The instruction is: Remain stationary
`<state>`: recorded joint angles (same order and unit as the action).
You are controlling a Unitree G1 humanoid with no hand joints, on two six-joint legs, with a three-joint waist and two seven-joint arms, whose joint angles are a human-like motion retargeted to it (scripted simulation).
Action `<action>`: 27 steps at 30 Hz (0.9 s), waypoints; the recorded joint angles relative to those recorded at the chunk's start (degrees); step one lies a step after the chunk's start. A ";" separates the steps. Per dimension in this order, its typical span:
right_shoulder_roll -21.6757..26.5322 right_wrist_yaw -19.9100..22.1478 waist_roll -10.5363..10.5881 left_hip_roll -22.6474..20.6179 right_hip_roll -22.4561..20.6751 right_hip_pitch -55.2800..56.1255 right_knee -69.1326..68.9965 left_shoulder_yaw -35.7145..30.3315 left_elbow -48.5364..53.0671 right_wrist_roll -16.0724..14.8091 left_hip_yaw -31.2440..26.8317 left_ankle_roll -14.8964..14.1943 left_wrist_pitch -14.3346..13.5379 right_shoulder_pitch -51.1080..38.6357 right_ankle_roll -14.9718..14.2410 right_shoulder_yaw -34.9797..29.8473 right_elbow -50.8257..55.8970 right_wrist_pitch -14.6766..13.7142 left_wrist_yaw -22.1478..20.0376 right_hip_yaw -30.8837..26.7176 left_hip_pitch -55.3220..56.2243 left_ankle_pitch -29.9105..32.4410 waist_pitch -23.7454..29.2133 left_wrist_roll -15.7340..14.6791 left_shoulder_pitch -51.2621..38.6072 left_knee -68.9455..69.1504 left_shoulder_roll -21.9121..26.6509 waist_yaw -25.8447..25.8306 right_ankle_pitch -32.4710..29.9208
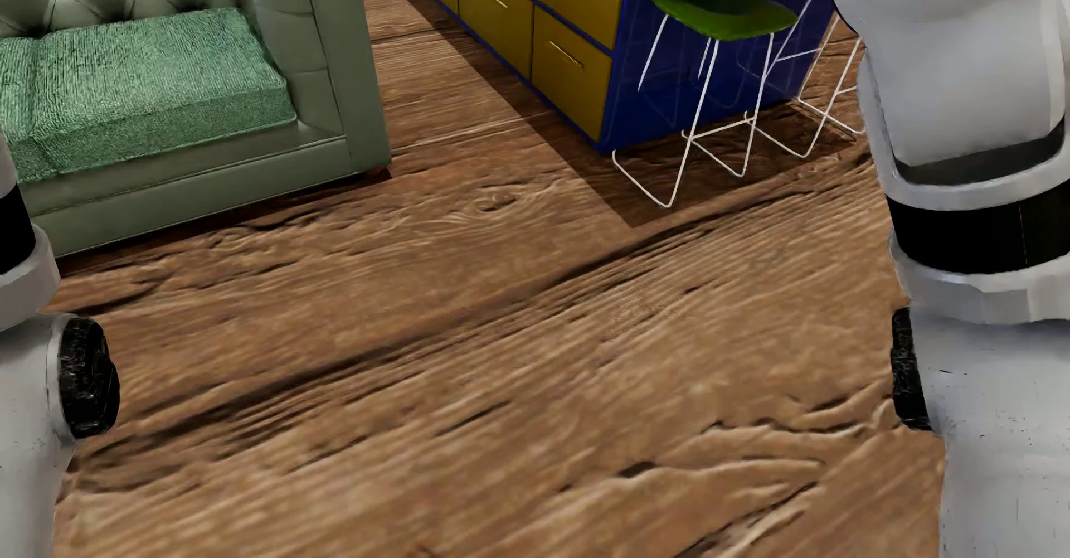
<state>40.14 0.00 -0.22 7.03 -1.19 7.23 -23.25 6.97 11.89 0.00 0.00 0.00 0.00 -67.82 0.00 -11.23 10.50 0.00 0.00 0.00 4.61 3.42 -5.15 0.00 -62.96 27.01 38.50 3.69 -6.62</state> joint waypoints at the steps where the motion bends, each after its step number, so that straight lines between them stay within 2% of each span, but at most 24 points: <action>1: -0.07 0.00 0.03 -0.02 0.02 -0.03 0.01 0.08 0.02 0.00 0.00 0.00 0.00 0.01 0.00 0.06 -0.02 0.00 0.00 0.00 -0.01 0.02 0.03 0.00 0.04 0.00 0.01 0.00 -0.02; 11: -0.01 0.00 -0.10 -0.35 0.29 0.18 0.15 0.56 -0.24 0.00 0.00 0.00 0.00 0.37 0.00 -0.19 -0.16 0.00 0.00 0.00 -0.04 0.08 0.07 0.00 1.04 -0.20 0.18 0.13 0.32; 19: 0.15 0.00 -0.27 -0.51 0.44 -0.02 0.31 0.72 -1.25 0.00 0.00 0.00 0.00 2.39 0.00 0.20 -0.41 0.00 0.00 0.00 -0.04 0.06 0.03 0.00 5.23 -0.36 0.95 0.40 1.86; 21: 0.48 0.00 -0.36 -0.67 0.55 -0.08 0.39 -2.89 -2.83 0.00 0.00 0.00 0.00 5.76 0.00 -3.00 0.52 0.00 0.00 0.00 -0.04 0.22 -0.06 0.00 9.75 -0.45 2.12 0.18 1.59; 23: 1.29 0.00 -0.06 -0.59 0.54 -0.11 0.36 -10.03 -6.24 0.00 0.00 0.00 0.00 13.56 0.00 -10.66 1.75 0.00 0.00 0.00 -0.05 -0.05 -0.75 0.00 18.86 -0.33 3.21 0.19 1.65; 25: 0.93 0.00 0.33 -0.57 0.59 -0.48 0.31 -21.99 -13.20 0.00 0.00 0.00 0.00 24.79 0.00 -20.08 -0.63 0.00 0.00 0.00 -0.25 -0.28 -1.08 0.00 28.64 -0.21 2.96 0.65 1.98; 27: -1.35 0.00 0.93 -0.72 0.75 -0.58 0.21 -35.88 -23.62 0.00 0.00 0.00 0.00 36.45 0.00 -30.68 -10.30 0.00 0.00 0.00 -0.10 -0.83 -0.80 0.00 37.32 0.12 1.42 0.61 1.28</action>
<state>38.78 0.00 0.71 6.31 -0.44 6.65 -23.04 -28.91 -11.73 0.00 0.00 0.00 0.00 -31.37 0.00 -41.91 0.20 0.00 0.00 0.00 4.51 2.59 -5.95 0.00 -25.64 27.14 39.91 4.30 -5.35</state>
